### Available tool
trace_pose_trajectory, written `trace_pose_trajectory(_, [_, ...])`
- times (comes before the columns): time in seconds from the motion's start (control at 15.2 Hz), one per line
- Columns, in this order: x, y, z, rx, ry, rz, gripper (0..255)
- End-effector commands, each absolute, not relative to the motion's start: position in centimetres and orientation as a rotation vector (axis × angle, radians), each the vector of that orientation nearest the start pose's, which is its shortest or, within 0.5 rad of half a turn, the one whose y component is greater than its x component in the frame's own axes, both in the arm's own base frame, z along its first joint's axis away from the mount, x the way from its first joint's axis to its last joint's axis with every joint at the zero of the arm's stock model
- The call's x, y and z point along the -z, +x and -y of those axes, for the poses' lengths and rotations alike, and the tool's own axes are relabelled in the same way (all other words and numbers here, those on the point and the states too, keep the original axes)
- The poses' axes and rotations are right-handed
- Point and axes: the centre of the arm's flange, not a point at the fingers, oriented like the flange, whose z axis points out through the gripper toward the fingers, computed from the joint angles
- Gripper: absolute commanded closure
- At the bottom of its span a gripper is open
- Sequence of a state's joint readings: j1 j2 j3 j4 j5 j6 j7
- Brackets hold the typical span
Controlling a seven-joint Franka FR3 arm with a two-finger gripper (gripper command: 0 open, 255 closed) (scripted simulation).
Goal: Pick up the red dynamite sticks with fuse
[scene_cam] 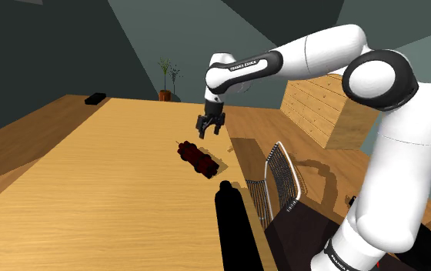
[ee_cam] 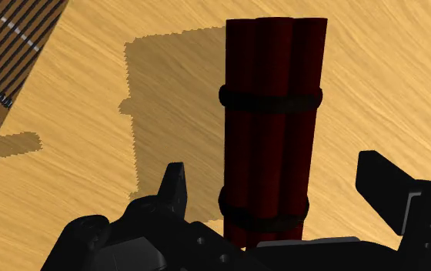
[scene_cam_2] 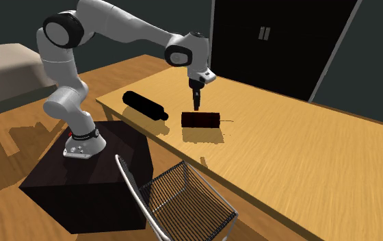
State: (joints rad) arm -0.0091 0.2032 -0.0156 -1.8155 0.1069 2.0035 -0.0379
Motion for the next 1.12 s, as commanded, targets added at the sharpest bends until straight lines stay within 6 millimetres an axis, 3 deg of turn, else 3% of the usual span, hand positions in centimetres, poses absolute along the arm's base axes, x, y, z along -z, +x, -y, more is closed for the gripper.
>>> trace_pose_trajectory(0.0, [-41.1,63.5,0.9,-0.014,-3.033,-0.064,0])
trace_pose_trajectory(0.79, [-33.2,76.9,0.7,0.008,-2.946,-0.147,0])
trace_pose_trajectory(1.06, [-31.6,77.0,0.7,0.008,-2.946,-0.148,0])
